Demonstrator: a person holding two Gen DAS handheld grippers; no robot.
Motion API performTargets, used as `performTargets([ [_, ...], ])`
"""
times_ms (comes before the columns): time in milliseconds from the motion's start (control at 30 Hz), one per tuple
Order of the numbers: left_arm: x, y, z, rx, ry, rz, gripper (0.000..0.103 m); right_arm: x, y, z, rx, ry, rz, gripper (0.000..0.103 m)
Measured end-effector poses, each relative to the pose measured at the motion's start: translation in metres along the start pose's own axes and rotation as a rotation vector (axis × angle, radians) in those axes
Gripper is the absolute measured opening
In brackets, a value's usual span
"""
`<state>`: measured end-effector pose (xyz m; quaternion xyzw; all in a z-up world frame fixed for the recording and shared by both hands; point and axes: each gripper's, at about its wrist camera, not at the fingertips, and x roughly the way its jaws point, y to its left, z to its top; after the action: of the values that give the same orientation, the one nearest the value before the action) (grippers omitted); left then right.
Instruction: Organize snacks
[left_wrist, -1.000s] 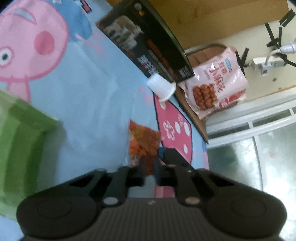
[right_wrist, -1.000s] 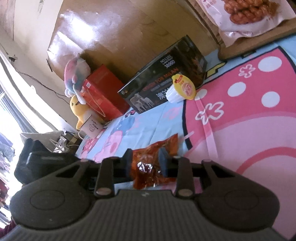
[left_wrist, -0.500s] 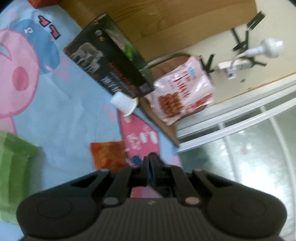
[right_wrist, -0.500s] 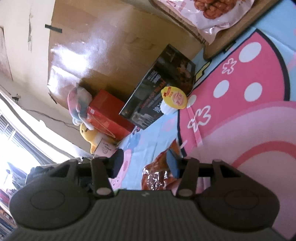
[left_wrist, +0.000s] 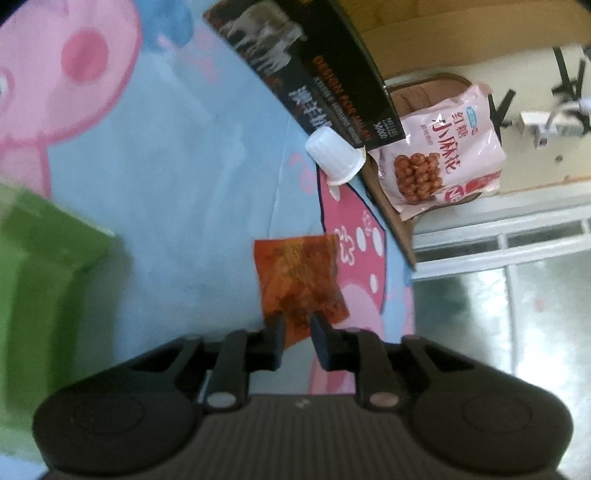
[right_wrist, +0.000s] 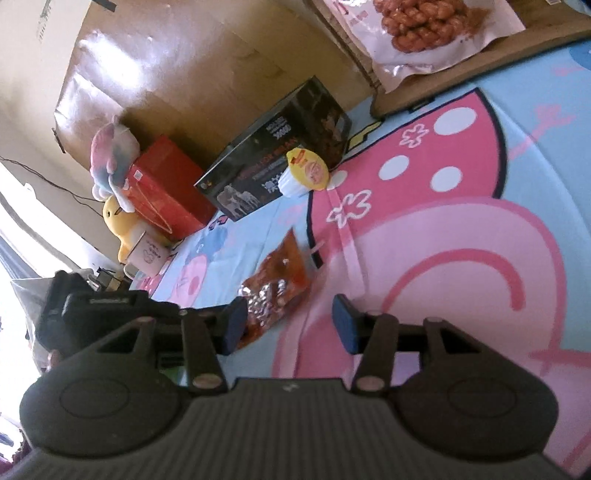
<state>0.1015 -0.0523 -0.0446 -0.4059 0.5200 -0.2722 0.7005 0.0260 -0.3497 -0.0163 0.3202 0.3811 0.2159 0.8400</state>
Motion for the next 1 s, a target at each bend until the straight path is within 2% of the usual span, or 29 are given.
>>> performTargets([
  [67, 0.003, 0.005, 0.003, -0.014, 0.009, -0.013, 0.01, 0.014, -0.006, 0.003, 0.066, 0.018, 0.045, 0.042],
  [100, 0.004, 0.008, 0.004, -0.018, 0.016, -0.014, 0.008, 0.019, -0.008, 0.005, 0.088, 0.016, 0.049, 0.031],
  [133, 0.005, 0.01, 0.005, -0.02, 0.021, -0.014, 0.005, 0.021, -0.008, 0.006, 0.105, 0.003, 0.041, 0.025],
  [300, 0.009, 0.008, 0.009, -0.001, 0.04, -0.024, 0.006, 0.027, -0.014, 0.012, 0.165, -0.037, 0.078, 0.024],
  [367, 0.009, 0.008, 0.01, 0.01, 0.042, -0.026, 0.006, 0.032, -0.013, 0.013, 0.147, -0.042, 0.067, 0.018],
  [400, 0.009, 0.007, 0.01, 0.016, 0.043, -0.026, 0.006, 0.033, -0.013, 0.013, 0.133, -0.041, 0.055, 0.01],
  [500, 0.008, 0.004, 0.01, 0.032, 0.045, -0.018, 0.006, 0.031, -0.015, 0.012, 0.155, -0.048, 0.08, 0.005],
  [533, 0.005, 0.002, 0.009, 0.043, 0.041, -0.019, 0.01, 0.029, -0.018, 0.012, 0.186, -0.048, 0.103, 0.004],
  [567, 0.002, 0.0, 0.009, 0.053, 0.036, -0.028, 0.021, 0.028, -0.022, 0.011, 0.22, -0.046, 0.125, 0.003],
  [600, -0.002, -0.001, 0.008, 0.062, 0.029, -0.042, 0.028, 0.027, -0.024, 0.01, 0.254, -0.041, 0.149, 0.003],
  [667, -0.015, -0.006, 0.007, 0.086, -0.012, -0.039, 0.053, 0.024, -0.027, 0.006, 0.296, -0.034, 0.187, 0.003],
  [700, -0.023, -0.009, 0.007, 0.109, -0.053, -0.011, 0.055, 0.022, -0.024, 0.005, 0.296, -0.038, 0.194, 0.003],
  [733, -0.03, -0.012, 0.008, 0.131, -0.087, 0.029, 0.063, 0.02, -0.021, 0.004, 0.287, -0.044, 0.2, 0.003],
  [767, -0.036, -0.014, 0.009, 0.142, -0.116, 0.055, 0.065, 0.017, -0.017, 0.004, 0.272, -0.052, 0.205, 0.003],
  [867, -0.046, -0.014, 0.016, 0.135, -0.141, 0.044, 0.073, 0.01, -0.011, 0.006, 0.283, -0.065, 0.252, 0.002],
  [1000, -0.044, -0.015, 0.015, 0.126, -0.128, -0.002, 0.088, 0.005, -0.014, 0.008, 0.399, -0.065, 0.357, 0.003],
])
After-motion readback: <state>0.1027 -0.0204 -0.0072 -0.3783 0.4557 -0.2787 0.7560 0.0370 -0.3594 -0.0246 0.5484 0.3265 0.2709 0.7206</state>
